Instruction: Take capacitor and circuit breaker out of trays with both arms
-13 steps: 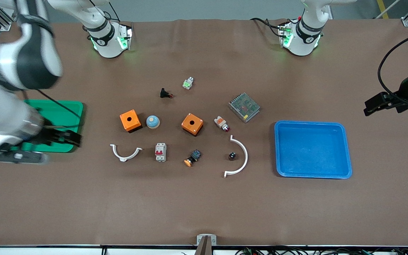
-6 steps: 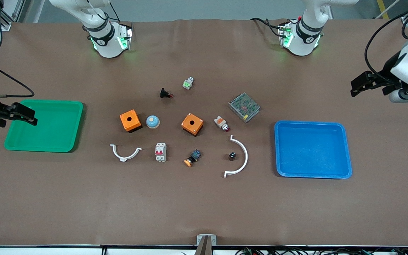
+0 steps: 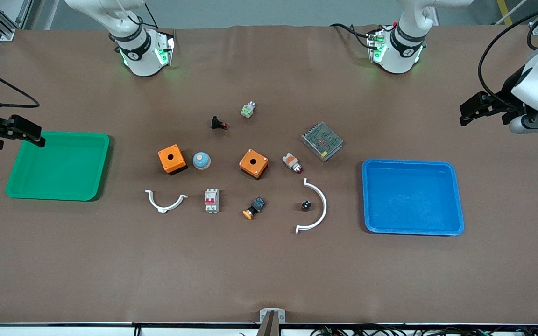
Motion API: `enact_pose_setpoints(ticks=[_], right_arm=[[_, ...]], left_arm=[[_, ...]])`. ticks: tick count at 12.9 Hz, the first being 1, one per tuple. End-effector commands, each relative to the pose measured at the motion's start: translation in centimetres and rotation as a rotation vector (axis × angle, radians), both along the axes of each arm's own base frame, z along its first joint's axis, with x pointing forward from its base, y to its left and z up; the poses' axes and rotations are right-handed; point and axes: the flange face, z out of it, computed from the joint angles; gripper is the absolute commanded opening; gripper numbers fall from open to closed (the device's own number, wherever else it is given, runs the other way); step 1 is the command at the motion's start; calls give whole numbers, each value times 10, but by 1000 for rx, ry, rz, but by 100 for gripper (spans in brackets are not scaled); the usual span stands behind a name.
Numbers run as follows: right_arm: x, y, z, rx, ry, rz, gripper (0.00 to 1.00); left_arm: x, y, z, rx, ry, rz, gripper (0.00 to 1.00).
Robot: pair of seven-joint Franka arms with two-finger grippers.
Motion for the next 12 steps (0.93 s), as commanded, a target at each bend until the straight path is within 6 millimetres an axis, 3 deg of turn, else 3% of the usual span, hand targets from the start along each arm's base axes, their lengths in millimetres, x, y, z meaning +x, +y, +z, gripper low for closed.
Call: enact_pose_setpoints(ticks=[1, 4, 7, 12], right_arm=[[-8, 4, 5, 2, -8, -5, 100], [-24, -3, 24, 4, -64, -28, 100], [-40, -3, 21, 11, -86, -75, 100], [-49, -1, 25, 10, -37, -55, 100]], left_arm=[[-11, 4, 12, -3, -9, -14, 100], [-10, 8, 18, 13, -23, -10, 100], [-6, 8, 20, 32, -31, -22, 100], [-1, 4, 17, 46, -27, -37, 100]])
